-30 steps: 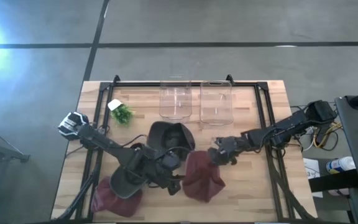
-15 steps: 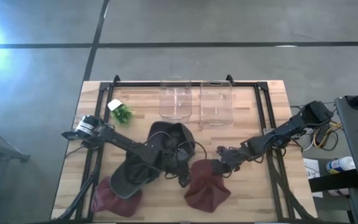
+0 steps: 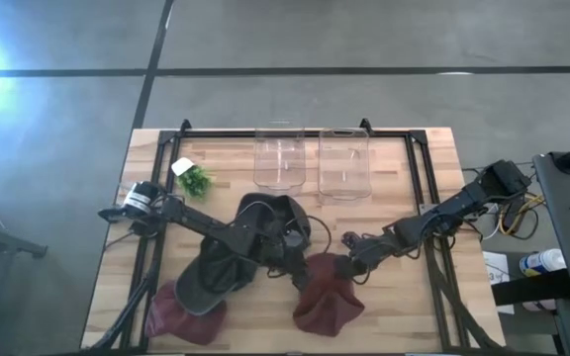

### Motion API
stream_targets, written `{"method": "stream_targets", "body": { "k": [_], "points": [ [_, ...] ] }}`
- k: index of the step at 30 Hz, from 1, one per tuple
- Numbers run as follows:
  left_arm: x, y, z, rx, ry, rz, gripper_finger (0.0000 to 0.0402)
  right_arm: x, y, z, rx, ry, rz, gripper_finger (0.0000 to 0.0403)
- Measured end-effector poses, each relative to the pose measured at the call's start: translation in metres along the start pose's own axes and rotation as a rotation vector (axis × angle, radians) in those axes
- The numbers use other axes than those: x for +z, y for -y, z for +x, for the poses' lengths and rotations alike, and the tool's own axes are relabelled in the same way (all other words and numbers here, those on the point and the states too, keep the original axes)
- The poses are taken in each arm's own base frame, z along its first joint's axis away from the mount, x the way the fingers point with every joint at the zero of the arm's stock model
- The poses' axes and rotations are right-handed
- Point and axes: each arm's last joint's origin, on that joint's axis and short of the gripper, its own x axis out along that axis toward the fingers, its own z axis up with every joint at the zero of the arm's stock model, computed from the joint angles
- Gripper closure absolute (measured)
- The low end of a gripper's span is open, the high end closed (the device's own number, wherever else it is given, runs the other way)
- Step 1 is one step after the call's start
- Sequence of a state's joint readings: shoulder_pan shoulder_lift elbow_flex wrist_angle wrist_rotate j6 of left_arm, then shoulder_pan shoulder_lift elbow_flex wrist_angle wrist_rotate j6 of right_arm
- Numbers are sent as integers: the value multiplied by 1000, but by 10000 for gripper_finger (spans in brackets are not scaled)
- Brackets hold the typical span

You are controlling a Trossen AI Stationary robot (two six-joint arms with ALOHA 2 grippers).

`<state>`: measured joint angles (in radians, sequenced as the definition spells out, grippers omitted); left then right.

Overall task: Pick & Place hat
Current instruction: Put the right red cap into the right transparent bin

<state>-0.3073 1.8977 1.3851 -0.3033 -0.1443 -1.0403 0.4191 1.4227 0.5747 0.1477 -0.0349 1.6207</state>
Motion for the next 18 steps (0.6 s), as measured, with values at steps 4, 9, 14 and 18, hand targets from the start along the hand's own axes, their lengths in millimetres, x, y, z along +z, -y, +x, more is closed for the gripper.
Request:
{"method": "stream_targets", "body": {
  "k": [4, 9, 14, 18],
  "points": [
    [0, 0, 0, -7, -14, 42, 239, 0, -4, 0, 11, 14, -66, 388],
    [0, -1, 0, -1, -13, 64, 346, 1, -6, -1, -10, 32, -138, 347],
    [-2, -3, 0, 29, -29, 74, 389, 1, -4, -4, -39, 32, -228, 285],
    [-6, -10, 0, 98, -76, 60, 394, 1, 3, -15, -137, 39, -292, 246]
  ]
}}
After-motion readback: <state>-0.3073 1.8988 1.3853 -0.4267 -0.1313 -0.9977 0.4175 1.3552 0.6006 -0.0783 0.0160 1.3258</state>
